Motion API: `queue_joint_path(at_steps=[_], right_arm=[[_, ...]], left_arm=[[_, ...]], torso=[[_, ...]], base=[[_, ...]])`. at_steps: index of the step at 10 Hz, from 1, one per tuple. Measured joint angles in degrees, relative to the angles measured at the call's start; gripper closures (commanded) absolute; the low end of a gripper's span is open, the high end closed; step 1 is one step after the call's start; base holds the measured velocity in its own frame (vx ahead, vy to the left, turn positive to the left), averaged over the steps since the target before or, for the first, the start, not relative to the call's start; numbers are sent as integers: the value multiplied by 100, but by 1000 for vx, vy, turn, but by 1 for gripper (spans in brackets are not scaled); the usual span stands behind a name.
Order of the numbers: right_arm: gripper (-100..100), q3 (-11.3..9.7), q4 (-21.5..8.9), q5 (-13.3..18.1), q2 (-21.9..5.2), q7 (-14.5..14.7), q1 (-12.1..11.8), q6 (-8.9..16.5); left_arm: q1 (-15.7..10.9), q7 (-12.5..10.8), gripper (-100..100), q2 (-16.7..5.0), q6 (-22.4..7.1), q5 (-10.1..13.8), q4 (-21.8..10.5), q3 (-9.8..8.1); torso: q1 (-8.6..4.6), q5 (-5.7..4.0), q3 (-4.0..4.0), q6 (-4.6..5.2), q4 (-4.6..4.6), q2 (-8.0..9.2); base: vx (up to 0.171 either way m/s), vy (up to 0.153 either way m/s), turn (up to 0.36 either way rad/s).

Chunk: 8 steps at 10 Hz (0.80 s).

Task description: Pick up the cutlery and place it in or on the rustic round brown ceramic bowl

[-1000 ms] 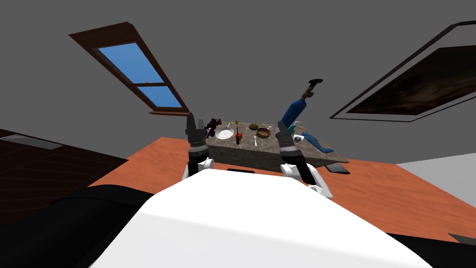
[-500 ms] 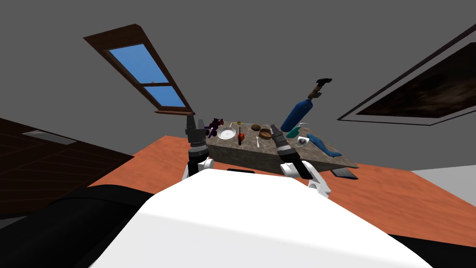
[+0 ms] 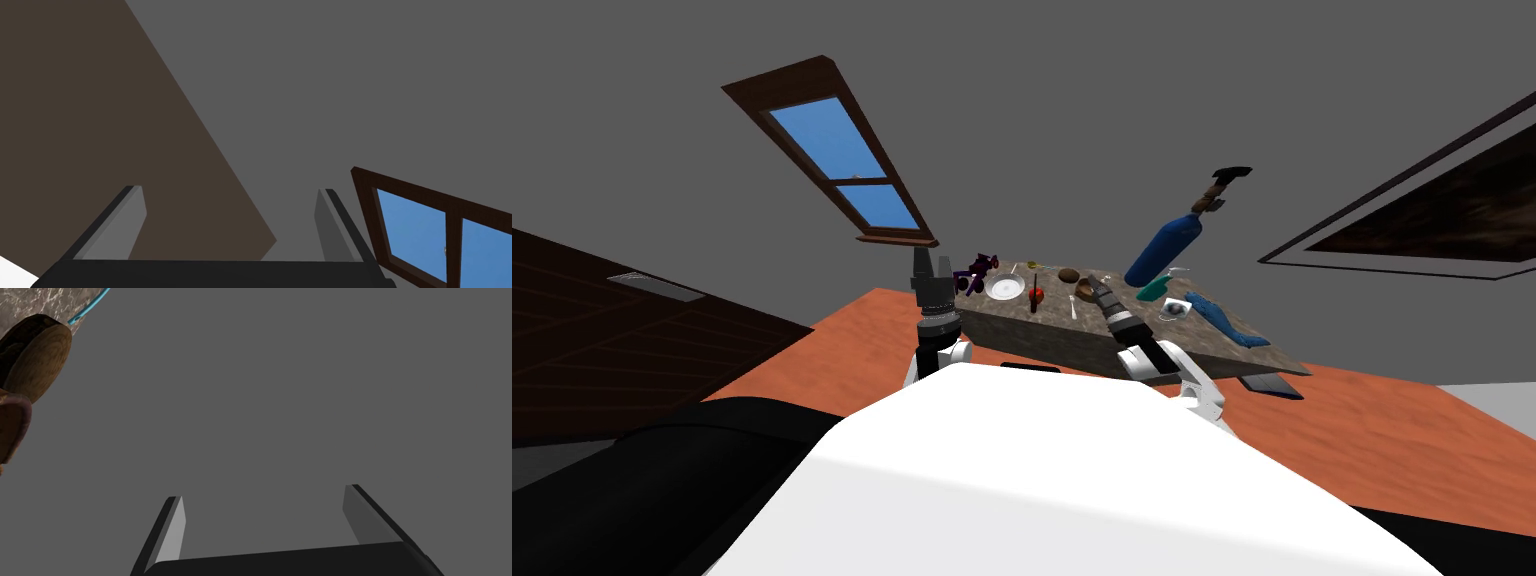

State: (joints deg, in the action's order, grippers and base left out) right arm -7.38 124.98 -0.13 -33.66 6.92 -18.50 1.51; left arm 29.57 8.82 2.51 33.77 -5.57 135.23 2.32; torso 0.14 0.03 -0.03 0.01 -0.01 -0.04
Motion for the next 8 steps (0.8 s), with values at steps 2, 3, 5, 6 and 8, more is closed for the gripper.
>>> queue_joint_path(at_steps=[2, 3, 5, 6, 8], right_arm=[[-100, -85, -204, -48, -198, 36, 139, 230], [-100, -110, -253, -69, -271, 55, 179, 357], [-100, -157, -367, -137, -500, 93, 242, 636], [-100, -226, -568, -164, -604, 133, 363, 758], [-100, -289, -645, -215, -788, 203, 444, 1096]], left_arm=[[0, 0, 0, 0, 0, 0, 0, 0], [0, 0, 0, 0, 0, 0, 0, 0], [0, 0, 0, 0, 0, 0, 0, 0], [0, 0, 0, 0, 0, 0, 0, 0], [0, 0, 0, 0, 0, 0, 0, 0]], torso=[[3, 0, -2, 0, -1, -3], [1, 1, -1, 2, 0, -1], [0, 0, 0, 2, 0, 0], [2, 0, -1, 0, 0, -1], [8, 2, 0, 0, 0, 0]], base=[[14, 43, 59], [14, 47, 92], [9, 40, 54], [7, 49, 58], [14, 75, 123]])
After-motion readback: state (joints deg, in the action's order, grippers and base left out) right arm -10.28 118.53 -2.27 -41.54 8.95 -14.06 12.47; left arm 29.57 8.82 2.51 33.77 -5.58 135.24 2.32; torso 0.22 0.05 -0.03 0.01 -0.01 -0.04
